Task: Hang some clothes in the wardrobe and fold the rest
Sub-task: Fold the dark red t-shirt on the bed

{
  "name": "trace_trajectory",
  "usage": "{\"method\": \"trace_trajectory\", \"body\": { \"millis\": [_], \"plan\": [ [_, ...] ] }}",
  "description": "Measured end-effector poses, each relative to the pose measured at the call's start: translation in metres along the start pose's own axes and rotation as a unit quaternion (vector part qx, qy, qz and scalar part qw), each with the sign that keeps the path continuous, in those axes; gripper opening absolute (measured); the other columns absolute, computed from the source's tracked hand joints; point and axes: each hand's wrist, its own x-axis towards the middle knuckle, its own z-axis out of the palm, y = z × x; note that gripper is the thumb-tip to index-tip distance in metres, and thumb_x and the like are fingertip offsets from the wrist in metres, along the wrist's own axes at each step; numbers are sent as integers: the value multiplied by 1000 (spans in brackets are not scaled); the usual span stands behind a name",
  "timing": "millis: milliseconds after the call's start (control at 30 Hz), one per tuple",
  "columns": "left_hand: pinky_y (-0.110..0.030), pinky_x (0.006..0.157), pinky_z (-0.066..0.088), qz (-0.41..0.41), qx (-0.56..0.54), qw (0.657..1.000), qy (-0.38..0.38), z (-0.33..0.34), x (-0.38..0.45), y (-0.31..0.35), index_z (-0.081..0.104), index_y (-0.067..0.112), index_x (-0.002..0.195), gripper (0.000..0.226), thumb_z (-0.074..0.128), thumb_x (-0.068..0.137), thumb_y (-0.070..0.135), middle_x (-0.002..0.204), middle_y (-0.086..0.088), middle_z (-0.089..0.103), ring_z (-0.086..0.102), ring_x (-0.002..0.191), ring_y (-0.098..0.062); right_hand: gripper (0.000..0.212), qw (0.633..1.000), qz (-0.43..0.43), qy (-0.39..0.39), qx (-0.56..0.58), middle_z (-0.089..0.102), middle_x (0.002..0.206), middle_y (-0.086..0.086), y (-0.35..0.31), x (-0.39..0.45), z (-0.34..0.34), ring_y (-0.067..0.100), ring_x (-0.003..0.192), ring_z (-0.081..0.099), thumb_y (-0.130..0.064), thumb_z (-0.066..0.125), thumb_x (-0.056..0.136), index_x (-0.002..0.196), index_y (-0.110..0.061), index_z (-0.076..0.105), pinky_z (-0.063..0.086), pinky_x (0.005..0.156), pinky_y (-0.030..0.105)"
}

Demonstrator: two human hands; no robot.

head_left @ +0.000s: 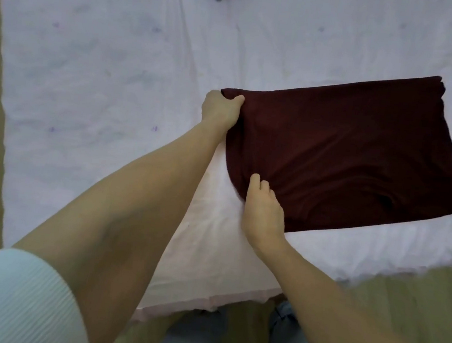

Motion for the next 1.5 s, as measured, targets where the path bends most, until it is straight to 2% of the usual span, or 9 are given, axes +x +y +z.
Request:
{"method": "trace_trajectory", "body": {
  "millis": [300,500,633,800,1100,1167,1300,1400,1500],
  "plan": [
    [-32,83,52,99,13,995,-1,42,-45,52,60,8,103,22,48,94,24,98,-3,63,62,92,-21,45,978,-1,-74,196,63,80,6,71,10,-69,29,73,61,10,38,76,108,-17,54,52,68,42],
    [-40,70,60,52,-56,996,-36,122,-76,109,49,7,101,13,43,97,18,86,-3,59,63,51,-17,49,948,87,-12,305,67,91,5,164,11,-121,22,78,62,10,36,80,115,-15,60,54,72,31],
    [-29,59,59,52,-61,996,-43,183,-84,133,46,8,104,11,43,98,16,97,-7,61,66,55,-18,43,929,126,4,347,58,69,-3,223,21,-142,8,55,51,14,35,79,99,-16,60,39,49,10],
    [-36,66,60,85,14,996,-34,286,-85,158,46,7,103,12,45,99,18,96,-6,59,70,69,-25,42,916,167,-14,363,66,85,5,311,48,-155,19,74,61,11,36,79,101,-16,59,53,66,27],
    [-42,74,59,94,92,989,-65,366,-70,166,49,14,97,16,52,95,30,94,-3,62,69,74,-24,31,910,192,-91,357,61,86,3,375,71,-154,20,76,59,4,36,79,98,-12,55,46,58,24],
    [-39,74,54,154,171,972,-49,366,-71,165,53,16,101,19,46,96,33,93,4,63,65,82,-19,25,919,220,-91,314,61,90,3,377,72,-155,22,79,58,-7,44,82,106,-11,52,44,63,29],
    [-34,83,41,347,376,859,7,349,-66,158,57,13,120,29,39,97,16,114,-1,59,48,108,-22,34,963,204,64,165,55,110,4,370,73,-153,23,103,52,-31,54,89,115,-11,50,45,84,34],
    [-39,106,33,340,456,820,-64,339,-52,146,43,14,140,45,46,98,29,138,-8,47,40,127,-29,47,968,186,37,162,53,119,6,366,82,-148,23,111,49,-40,57,91,124,-9,45,45,92,34],
    [-41,108,31,302,479,820,-80,340,-45,137,31,14,146,59,43,97,45,142,-11,42,40,128,-33,36,971,171,7,168,58,111,6,364,91,-143,23,103,55,-36,56,93,116,-9,47,47,85,33]
  ]
}}
